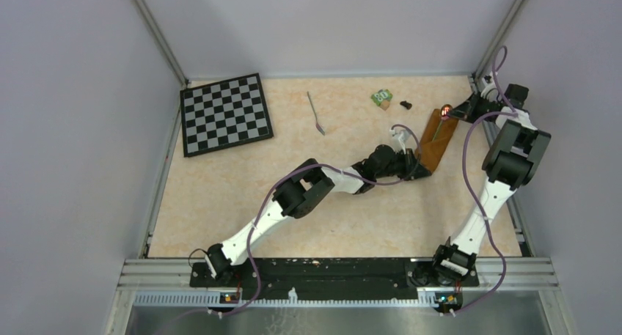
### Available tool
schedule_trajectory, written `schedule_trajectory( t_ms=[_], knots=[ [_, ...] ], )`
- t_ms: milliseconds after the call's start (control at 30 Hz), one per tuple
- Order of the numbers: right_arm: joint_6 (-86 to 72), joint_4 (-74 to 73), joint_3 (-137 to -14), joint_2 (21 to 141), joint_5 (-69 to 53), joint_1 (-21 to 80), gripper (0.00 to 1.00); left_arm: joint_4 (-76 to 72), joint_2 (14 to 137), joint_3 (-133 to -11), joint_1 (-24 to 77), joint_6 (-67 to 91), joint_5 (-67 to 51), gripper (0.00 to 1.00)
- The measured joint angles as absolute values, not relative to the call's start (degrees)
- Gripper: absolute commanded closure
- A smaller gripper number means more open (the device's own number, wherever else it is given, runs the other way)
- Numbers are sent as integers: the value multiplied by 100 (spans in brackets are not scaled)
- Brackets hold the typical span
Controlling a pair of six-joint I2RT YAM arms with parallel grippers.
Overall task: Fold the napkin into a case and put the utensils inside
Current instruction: Insert the spoon into the folded napkin.
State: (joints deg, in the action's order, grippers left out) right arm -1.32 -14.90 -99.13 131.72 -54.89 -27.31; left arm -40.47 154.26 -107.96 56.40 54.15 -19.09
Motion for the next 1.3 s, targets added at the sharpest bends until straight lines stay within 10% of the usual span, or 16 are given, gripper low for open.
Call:
schedule_trajectory(
  t_ms=[1000, 1300],
  knots=[
    [-152, -1929, -9878, 13469, -5655, -2475, 100, -4178, 15426, -10744, 5631, 5544, -1896, 85],
    [-283, -1826, -9734, 13432, -5411, -2451, 64, -4202, 15426, -10733, 5631, 5553, -1894, 84]
  ],
)
